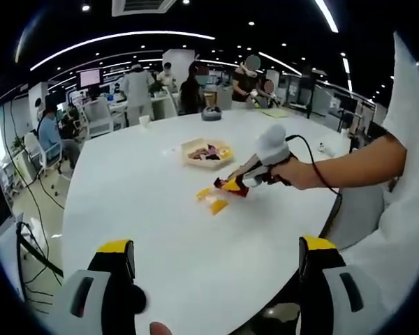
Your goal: Place the target food into the container with the food tongs after gripping and lifting it, then release it inside without dropping or visibly crushing the food.
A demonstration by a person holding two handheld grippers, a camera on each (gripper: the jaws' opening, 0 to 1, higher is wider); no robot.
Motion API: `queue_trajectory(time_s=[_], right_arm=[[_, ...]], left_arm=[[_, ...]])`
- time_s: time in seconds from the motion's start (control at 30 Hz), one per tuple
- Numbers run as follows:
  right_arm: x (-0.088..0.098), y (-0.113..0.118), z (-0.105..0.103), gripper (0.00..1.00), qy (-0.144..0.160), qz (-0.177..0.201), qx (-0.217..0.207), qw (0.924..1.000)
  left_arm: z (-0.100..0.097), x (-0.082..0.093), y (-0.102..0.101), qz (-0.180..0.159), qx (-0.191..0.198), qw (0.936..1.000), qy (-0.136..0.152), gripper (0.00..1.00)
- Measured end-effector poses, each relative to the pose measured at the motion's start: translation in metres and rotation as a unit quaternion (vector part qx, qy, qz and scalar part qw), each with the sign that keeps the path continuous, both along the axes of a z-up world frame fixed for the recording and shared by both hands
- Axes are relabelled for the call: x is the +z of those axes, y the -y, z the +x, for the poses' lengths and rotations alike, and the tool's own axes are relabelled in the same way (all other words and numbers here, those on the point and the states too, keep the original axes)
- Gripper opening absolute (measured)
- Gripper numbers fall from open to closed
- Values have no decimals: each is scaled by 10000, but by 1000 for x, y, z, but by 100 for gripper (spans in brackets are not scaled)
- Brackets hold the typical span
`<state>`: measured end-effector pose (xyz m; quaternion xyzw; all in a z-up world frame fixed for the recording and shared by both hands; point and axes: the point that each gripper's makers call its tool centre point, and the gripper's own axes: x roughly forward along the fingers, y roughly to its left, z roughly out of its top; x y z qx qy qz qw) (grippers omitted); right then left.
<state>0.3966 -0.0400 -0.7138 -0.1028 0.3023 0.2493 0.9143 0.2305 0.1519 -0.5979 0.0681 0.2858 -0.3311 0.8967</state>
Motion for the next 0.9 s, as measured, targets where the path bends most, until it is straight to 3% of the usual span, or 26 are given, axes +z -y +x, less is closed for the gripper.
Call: queue_trajectory(time_s=[0.23, 0.37, 0.63, 0.9], right_arm=[[36, 26, -10, 21, 187, 186, -104, 9996], [61, 55, -20, 21, 401, 181, -321, 9985], [89, 103, -50, 21, 536, 92, -660, 9963], [107, 151, -82, 21, 621, -61, -880, 9942]], left_arm=[[2, 3, 9, -97, -92, 9999, 80, 98], [5, 4, 22, -192, -262, 9994, 134, 98], [12, 2, 47, -360, -645, 9972, 137, 98], [20, 15, 85, -469, -936, 9942, 250, 98]])
